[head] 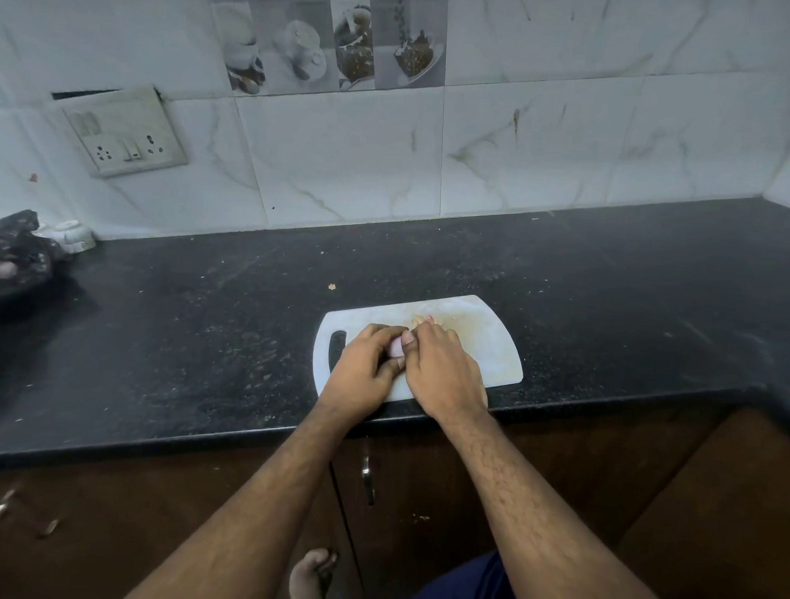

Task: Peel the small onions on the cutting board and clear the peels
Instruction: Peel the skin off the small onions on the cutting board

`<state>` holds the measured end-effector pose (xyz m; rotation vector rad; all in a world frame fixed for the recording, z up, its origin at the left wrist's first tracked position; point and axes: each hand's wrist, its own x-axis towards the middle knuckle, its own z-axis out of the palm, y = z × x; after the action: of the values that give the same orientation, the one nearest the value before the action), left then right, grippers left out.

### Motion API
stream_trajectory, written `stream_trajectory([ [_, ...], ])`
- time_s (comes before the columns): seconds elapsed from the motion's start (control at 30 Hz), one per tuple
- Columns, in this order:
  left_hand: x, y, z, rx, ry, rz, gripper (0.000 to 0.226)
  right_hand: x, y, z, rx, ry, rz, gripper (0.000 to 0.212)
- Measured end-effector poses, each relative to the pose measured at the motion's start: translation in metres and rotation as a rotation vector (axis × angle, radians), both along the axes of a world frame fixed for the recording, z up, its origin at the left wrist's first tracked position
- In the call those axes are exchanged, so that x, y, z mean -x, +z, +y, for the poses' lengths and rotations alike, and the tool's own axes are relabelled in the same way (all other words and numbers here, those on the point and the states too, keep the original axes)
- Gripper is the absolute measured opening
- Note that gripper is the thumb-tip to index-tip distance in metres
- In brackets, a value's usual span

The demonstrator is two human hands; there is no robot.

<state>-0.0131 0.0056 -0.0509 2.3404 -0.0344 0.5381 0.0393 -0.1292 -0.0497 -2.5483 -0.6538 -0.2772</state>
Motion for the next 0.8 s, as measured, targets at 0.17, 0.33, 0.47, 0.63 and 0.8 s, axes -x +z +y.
stream_trajectory([
  [0.17, 0.002, -0.001, -0.003, -0.014, -0.006, -0.02, 0.042, 0.001, 0.001, -0.002, -0.009, -0.003, 0.011, 0.035],
  [0.33, 0.004, 0.0, -0.003, 0.073, -0.006, 0.006, 0.044, -0.003, -0.002, 0.0, 0.003, -0.017, 0.036, 0.036],
  [0.47, 0.002, -0.002, -0.002, 0.105, -0.003, 0.028, 0.042, -0.002, 0.001, 0.0, -0.05, -0.065, 0.054, 0.035],
  [0.63, -0.001, -0.003, 0.002, 0.136, 0.0, 0.031, 0.041, -0.003, 0.001, -0.005, -0.237, -0.113, 0.065, 0.023],
  [0.8, -0.002, -0.006, 0.006, 0.167, 0.019, 0.032, 0.041, -0.002, -0.002, -0.006, -0.281, 0.002, 0.086, 0.043],
])
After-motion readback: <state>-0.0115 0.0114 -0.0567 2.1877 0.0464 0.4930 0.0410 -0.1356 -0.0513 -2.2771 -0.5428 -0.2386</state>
